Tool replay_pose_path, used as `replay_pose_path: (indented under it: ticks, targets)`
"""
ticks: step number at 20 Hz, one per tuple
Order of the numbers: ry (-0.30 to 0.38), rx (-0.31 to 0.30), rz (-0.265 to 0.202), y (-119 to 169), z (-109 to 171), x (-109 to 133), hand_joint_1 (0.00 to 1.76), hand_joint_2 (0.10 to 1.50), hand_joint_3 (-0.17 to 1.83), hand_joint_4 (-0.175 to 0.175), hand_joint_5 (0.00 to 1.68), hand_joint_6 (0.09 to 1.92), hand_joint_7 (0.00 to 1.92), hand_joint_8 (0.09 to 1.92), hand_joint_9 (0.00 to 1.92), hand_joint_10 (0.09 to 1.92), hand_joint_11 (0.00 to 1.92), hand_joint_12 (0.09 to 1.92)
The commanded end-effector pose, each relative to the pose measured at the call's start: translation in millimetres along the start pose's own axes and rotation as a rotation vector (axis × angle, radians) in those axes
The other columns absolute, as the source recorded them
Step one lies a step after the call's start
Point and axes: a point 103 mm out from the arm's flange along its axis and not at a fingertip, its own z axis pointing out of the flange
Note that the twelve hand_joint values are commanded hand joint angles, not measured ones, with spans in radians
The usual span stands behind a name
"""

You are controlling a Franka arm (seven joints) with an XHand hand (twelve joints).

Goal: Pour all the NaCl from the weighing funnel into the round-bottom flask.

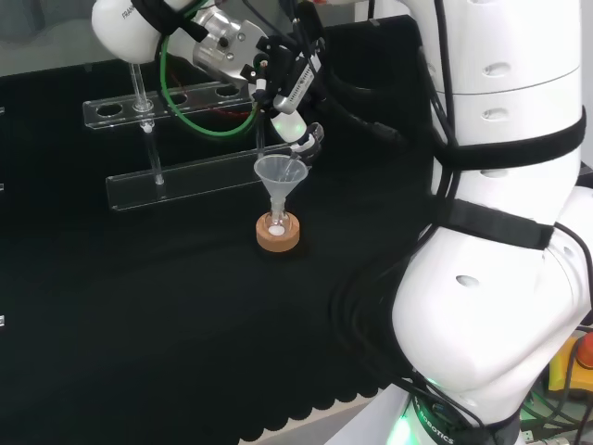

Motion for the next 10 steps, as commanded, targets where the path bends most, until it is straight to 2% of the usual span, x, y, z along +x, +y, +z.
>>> replay_pose_path:
  ticks: [1,10]
  targets:
    - [0.021,0.001,-0.008,5,7,-4,1.08,0.67,0.74,0.175,1.14,0.95,0.41,0.62,0.67,0.54,0.32,1.32]
    - [0.074,-0.029,-0.024,12,22,-15,1.08,0.67,0.74,0.175,1.14,0.95,0.41,0.62,0.67,0.55,0.32,1.32]
